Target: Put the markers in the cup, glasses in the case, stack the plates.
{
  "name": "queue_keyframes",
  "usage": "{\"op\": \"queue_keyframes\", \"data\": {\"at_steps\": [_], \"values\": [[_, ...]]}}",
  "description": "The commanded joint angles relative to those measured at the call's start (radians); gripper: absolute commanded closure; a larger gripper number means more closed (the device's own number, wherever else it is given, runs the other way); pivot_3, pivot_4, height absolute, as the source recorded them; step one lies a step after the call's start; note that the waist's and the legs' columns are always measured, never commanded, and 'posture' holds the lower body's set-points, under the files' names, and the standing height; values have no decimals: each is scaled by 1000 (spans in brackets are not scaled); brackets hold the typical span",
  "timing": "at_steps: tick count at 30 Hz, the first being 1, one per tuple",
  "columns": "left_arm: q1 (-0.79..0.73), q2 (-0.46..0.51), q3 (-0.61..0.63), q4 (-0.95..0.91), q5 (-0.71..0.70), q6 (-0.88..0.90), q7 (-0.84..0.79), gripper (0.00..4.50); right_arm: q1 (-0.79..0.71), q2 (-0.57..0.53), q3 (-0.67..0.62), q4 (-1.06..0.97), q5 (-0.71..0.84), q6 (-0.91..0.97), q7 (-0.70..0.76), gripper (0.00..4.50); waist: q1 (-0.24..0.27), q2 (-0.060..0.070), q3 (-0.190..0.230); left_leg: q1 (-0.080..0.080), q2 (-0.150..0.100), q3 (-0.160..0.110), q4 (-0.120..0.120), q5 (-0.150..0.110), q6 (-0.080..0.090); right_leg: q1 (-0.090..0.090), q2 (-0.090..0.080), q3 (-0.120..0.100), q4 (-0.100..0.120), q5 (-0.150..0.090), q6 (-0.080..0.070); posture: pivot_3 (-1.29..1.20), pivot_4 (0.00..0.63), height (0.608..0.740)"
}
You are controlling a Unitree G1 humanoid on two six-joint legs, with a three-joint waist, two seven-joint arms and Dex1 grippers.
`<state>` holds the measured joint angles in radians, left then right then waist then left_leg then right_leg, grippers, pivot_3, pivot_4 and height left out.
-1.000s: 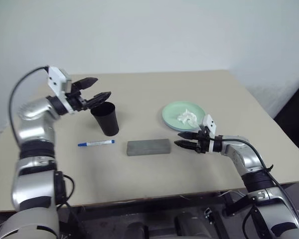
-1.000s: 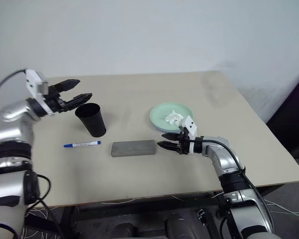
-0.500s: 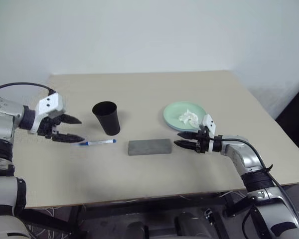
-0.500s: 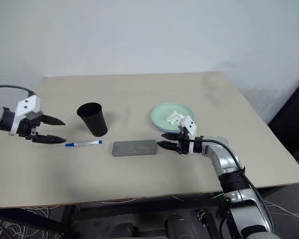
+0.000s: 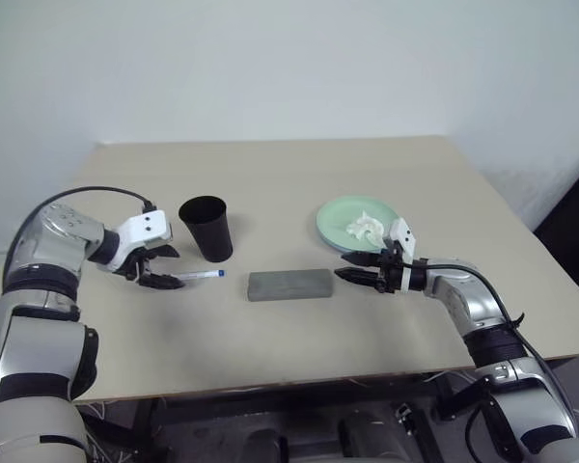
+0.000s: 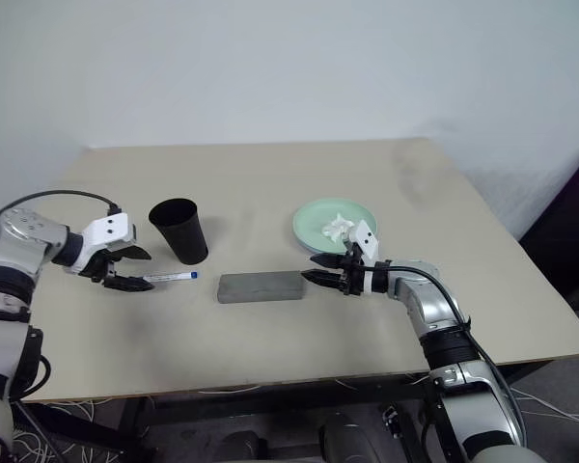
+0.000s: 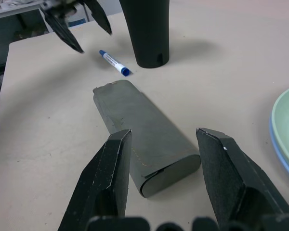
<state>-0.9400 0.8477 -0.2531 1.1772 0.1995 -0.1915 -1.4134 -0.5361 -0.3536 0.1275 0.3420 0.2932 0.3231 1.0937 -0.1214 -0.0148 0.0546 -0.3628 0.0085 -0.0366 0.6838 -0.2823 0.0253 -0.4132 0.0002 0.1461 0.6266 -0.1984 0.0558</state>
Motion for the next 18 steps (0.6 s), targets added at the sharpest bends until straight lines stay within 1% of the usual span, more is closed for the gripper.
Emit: {"op": "queue_keyframes", "data": {"at_steps": [1,5,12,18], "values": [[-44,-13,-3,26,29,-26,29,670,-15,-10,-18,-20,9,-15,3,2181,0,0,0,0,0,0,0,0,0,0,0,0,0,0,0,0,0,740],[-51,-37,-15,57,66,-55,78,670,-6,-14,-19,-31,11,-11,1,2181,0,0,0,0,0,0,0,0,0,0,0,0,0,0,0,0,0,740],[-53,-65,-15,91,94,-72,113,670,2,-15,-20,-39,14,-9,-5,2181,1,0,0,0,0,0,1,0,0,0,0,0,0,0,0,0,0,740],[-56,-87,-9,115,109,-52,135,670,10,-12,-21,-46,16,-8,-12,2181,1,0,0,0,0,0,1,0,0,0,0,0,1,0,0,0,0,740]]}}
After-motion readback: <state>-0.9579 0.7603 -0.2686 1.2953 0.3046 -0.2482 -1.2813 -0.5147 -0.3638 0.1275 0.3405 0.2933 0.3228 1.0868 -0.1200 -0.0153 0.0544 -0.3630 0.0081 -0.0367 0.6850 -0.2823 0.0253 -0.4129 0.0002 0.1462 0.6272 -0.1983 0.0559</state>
